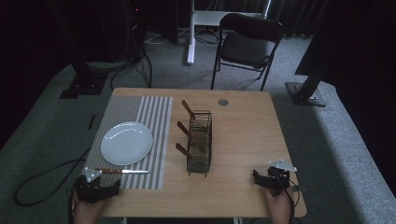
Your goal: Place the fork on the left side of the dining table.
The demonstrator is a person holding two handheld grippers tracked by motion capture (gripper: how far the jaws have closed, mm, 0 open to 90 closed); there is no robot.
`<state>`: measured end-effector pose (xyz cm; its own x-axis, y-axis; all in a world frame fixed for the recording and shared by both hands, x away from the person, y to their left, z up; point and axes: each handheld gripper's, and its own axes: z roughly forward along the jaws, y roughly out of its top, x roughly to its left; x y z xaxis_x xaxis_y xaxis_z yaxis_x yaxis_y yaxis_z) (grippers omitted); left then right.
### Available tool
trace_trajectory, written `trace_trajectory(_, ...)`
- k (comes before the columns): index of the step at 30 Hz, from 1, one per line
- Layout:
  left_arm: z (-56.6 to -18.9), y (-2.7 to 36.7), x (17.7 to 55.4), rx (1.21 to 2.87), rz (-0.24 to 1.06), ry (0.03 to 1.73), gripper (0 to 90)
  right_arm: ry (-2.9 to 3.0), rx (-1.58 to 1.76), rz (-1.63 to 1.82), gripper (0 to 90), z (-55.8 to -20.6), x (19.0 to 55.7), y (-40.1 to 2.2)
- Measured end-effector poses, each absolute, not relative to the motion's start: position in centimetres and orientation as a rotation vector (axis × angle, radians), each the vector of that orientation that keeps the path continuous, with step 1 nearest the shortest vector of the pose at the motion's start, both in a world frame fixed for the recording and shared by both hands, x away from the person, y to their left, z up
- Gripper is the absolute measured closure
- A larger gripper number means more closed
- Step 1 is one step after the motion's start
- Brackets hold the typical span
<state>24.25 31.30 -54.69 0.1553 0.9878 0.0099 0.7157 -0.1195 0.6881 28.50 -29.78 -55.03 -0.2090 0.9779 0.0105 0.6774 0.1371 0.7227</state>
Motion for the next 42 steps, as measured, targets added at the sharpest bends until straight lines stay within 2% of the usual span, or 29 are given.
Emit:
trace_trajectory(23, -54.7, 31.2, 24.3, 1.896, 0.658, 1.623, 0.0, 1.949, 1.584, 0.843, 13.4, -55.0, 28.5, -29.8)
trace_trajectory(32, -54.0, 31.0, 24.1, 1.916, 0.596, 1.650, 2.5, 1.949, 1.585, 0.843, 13.4, -55.0, 28.5, -29.8)
trace_trajectory(42, -52.6, 30.0, 23.7, 1.917, 0.518, 1.557, 2.5, 1.949, 1.585, 0.843, 13.4, -55.0, 28.5, -29.8)
